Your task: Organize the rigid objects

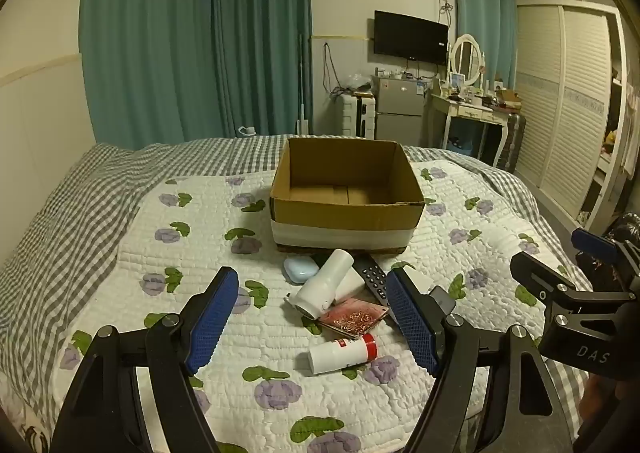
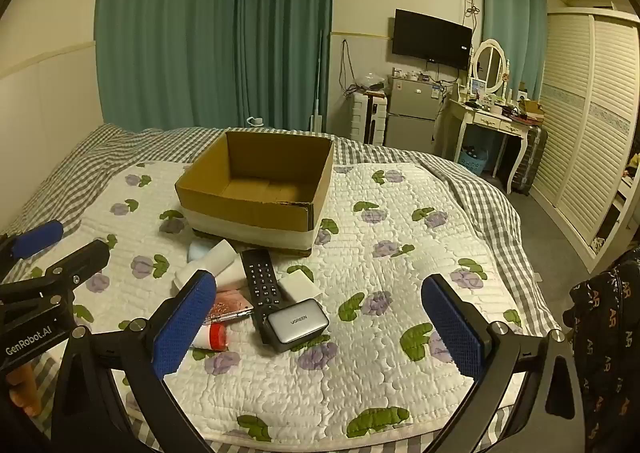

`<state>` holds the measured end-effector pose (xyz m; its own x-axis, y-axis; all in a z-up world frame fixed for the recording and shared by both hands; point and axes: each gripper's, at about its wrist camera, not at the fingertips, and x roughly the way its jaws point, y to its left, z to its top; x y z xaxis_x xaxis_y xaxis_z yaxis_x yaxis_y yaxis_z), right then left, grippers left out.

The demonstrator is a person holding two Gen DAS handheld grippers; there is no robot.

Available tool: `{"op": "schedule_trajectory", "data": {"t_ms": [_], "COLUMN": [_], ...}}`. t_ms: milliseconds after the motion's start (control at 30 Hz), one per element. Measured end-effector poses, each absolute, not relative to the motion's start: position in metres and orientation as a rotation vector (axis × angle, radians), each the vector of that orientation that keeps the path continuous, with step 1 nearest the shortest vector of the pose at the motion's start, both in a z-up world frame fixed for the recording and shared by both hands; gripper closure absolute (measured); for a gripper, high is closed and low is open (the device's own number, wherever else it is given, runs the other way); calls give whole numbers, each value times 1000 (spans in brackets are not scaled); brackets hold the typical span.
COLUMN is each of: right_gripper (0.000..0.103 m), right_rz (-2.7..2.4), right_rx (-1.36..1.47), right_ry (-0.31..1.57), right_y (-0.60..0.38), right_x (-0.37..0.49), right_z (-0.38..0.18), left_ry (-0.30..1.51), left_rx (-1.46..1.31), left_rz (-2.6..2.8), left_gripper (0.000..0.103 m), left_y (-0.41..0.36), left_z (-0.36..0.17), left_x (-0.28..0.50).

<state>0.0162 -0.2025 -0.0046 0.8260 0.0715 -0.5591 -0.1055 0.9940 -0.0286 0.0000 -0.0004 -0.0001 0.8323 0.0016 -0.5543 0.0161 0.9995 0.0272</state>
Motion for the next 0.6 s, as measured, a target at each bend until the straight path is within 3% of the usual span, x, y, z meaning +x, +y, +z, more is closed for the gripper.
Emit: {"op": "schedule_trajectory", "data": {"t_ms": [600], "right_gripper": [0], "right_rz": [103], "right_rx": [-58], "right_ry": [602], "right_y": [-200], "right_x": [17], "right_z": [-9], "left_ry": [586], "left_rx": [13], "left_rz": [4], "left_gripper": [24], "left_y": [-2], "left_z": [-5], "left_x": [-3]}}
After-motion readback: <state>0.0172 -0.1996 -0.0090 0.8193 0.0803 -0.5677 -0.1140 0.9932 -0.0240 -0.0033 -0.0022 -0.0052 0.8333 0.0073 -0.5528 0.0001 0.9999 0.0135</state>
